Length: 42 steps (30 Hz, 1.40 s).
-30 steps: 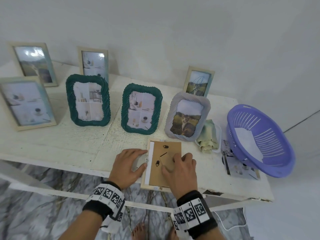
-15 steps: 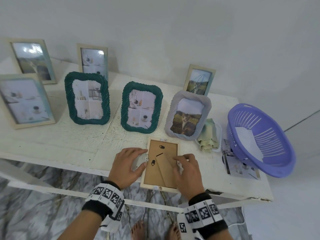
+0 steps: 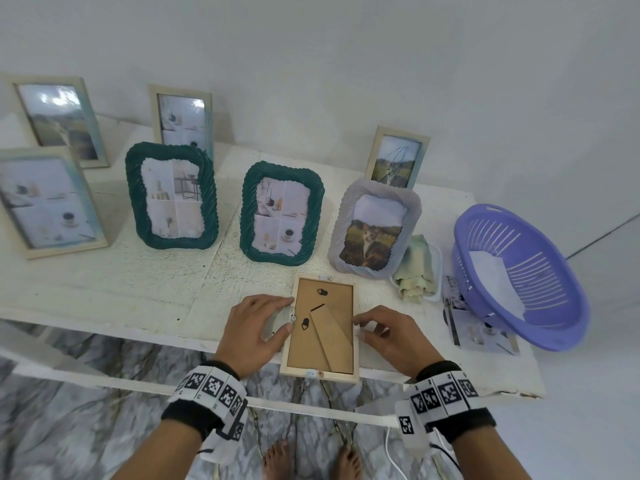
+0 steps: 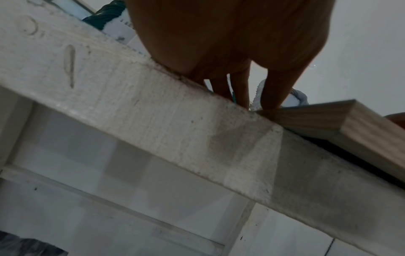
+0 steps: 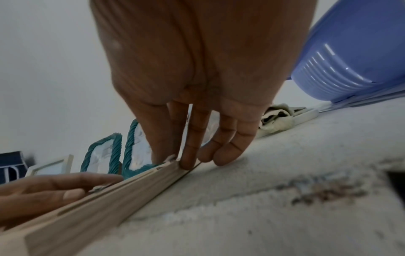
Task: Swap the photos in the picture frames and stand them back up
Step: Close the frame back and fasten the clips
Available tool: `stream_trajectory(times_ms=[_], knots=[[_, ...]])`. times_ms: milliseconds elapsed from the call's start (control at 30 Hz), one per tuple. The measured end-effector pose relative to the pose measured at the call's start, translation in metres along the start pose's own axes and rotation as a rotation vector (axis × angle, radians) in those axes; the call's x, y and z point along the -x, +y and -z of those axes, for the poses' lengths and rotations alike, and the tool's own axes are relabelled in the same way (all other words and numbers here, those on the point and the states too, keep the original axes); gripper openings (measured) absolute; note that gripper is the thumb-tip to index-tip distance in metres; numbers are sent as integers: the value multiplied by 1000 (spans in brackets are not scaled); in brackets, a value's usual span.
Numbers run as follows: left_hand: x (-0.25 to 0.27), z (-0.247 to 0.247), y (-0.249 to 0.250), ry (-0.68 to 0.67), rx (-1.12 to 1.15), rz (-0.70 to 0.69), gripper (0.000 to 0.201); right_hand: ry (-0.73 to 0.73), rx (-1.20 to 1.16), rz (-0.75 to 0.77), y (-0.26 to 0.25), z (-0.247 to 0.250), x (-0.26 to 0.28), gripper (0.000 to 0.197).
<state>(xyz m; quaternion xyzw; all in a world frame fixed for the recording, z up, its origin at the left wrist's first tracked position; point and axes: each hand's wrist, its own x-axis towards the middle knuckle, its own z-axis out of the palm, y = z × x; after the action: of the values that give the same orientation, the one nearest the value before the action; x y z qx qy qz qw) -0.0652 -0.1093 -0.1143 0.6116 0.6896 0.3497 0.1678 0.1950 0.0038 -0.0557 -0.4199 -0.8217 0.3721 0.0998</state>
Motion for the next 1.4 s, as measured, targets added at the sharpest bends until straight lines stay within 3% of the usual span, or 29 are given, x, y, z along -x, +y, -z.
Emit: stream_trajectory(times_ms=[133, 433, 667, 933, 1100, 1267, 1400], knots=[[0, 1, 2, 1, 14, -1, 52, 37, 69, -5, -6, -7, -3, 10], [1, 3, 5, 15, 34, 48, 47, 109, 134, 64, -9, -14, -8, 12], [0, 1, 2, -13, 8, -43, 33, 154, 86, 74, -8, -18, -6, 10], [-1, 1, 2, -38, -10, -36, 31, 102, 176, 69, -11, -15, -11, 10], [-1, 1, 1, -38, -6, -38, 29, 222, 338, 44, -25, -13, -32, 32], [-1, 1, 1, -45, -1, -30, 31, 49, 471, 54, -43, -11, -61, 51], [-1, 2, 1, -49, -4, -32, 34, -51, 563, 50, -49, -12, -76, 52]])
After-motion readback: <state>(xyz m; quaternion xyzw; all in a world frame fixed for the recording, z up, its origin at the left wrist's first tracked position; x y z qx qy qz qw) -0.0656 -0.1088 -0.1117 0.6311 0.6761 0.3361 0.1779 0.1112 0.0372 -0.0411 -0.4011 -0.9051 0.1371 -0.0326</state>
